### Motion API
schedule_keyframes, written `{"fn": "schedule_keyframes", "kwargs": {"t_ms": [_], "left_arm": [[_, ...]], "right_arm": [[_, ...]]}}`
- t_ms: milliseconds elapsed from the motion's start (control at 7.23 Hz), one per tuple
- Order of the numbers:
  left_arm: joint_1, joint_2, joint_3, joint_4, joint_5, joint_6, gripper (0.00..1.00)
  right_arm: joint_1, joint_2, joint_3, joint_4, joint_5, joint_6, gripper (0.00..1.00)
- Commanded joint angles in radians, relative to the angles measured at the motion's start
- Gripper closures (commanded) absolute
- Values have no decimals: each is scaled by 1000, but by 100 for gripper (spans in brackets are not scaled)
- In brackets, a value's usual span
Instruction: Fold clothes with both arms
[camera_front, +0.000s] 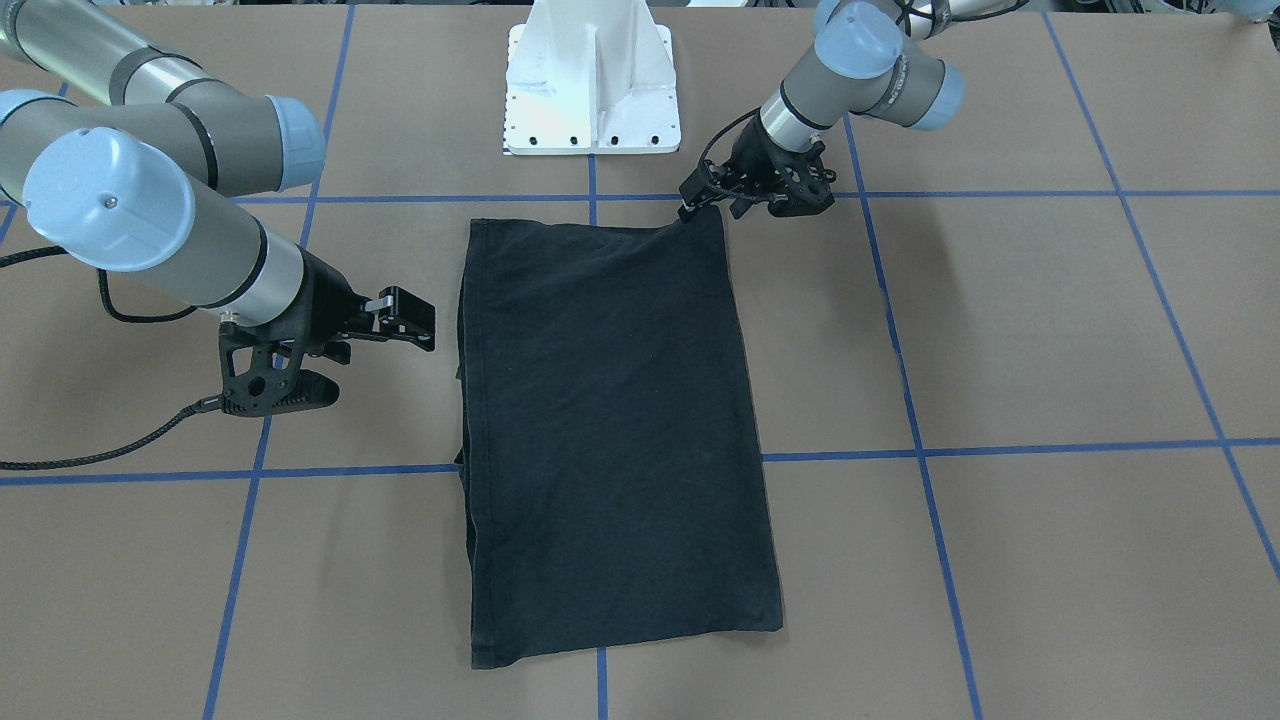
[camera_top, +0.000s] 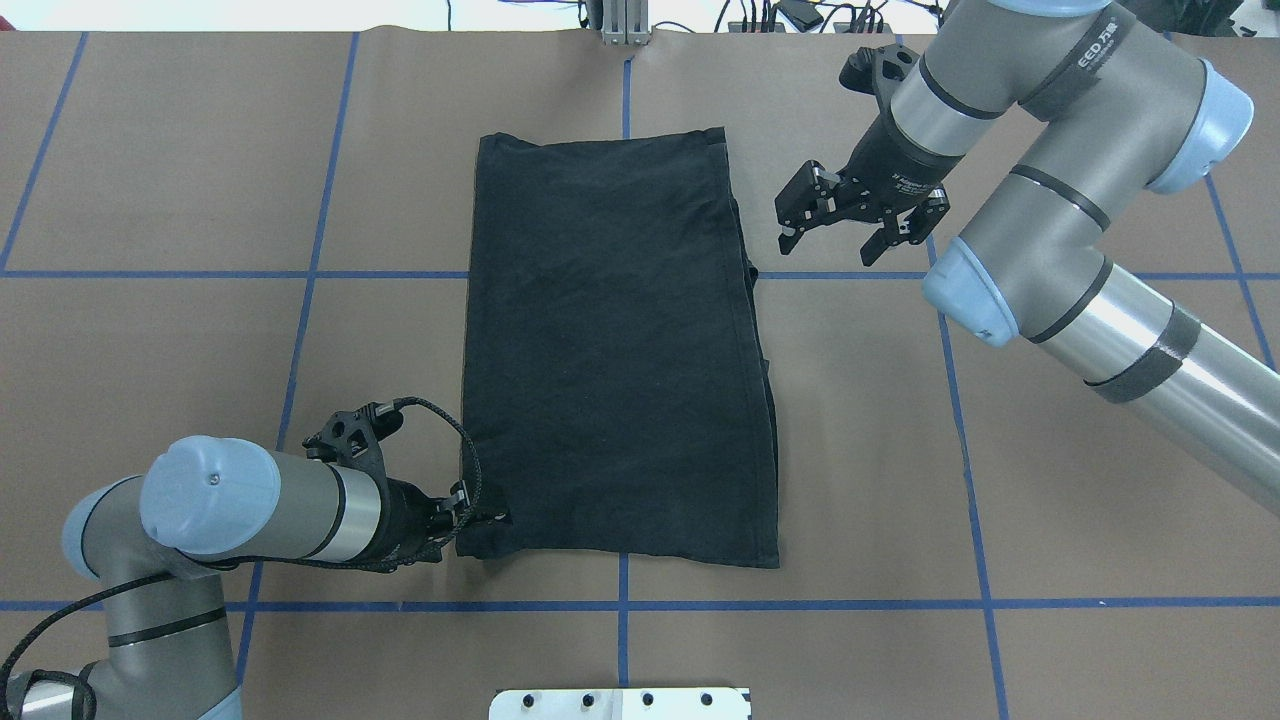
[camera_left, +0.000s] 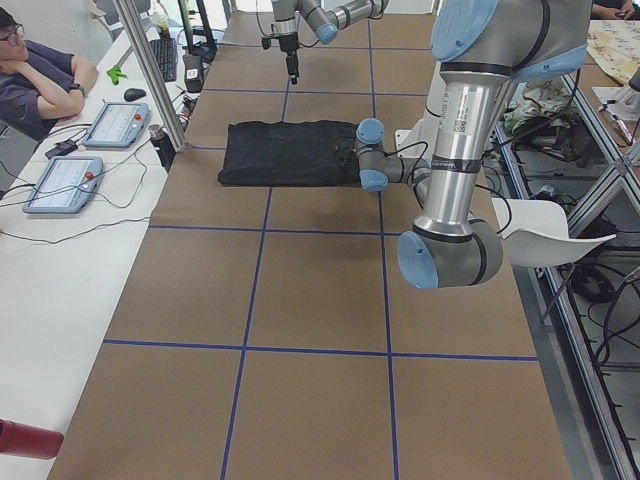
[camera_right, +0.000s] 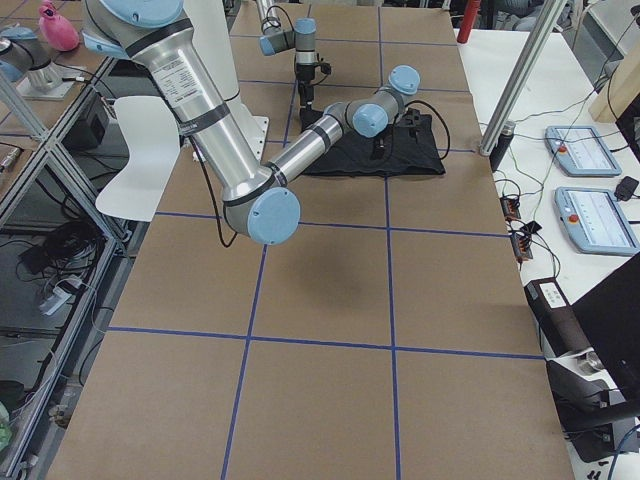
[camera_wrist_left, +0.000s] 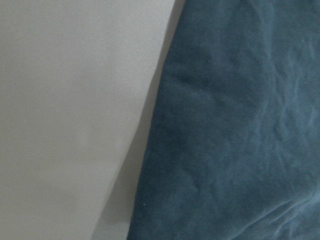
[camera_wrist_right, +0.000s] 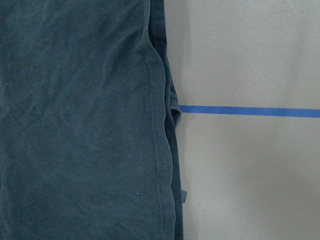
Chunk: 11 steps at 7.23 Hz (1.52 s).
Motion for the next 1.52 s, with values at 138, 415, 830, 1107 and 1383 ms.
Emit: {"fn": "schedule_keyframes", "kwargs": {"t_ms": [138,415,830,1107,1383], "left_arm": [[26,-8,4,2,1,-1,10],[32,-11,3,1,18,0,12],[33,-11,12,2,18,-1,13],[33,-10,18,4,18,1,18],[33,-11,18,10,18,-1,32]], "right_arm": [[1,0,0,0,2,0,0],[1,0,0,0,2,-1,0],[1,1,-2,0,2,-1,1],[1,1,-2,0,2,0,0],[1,0,-3,0,2,-1,1]]}}
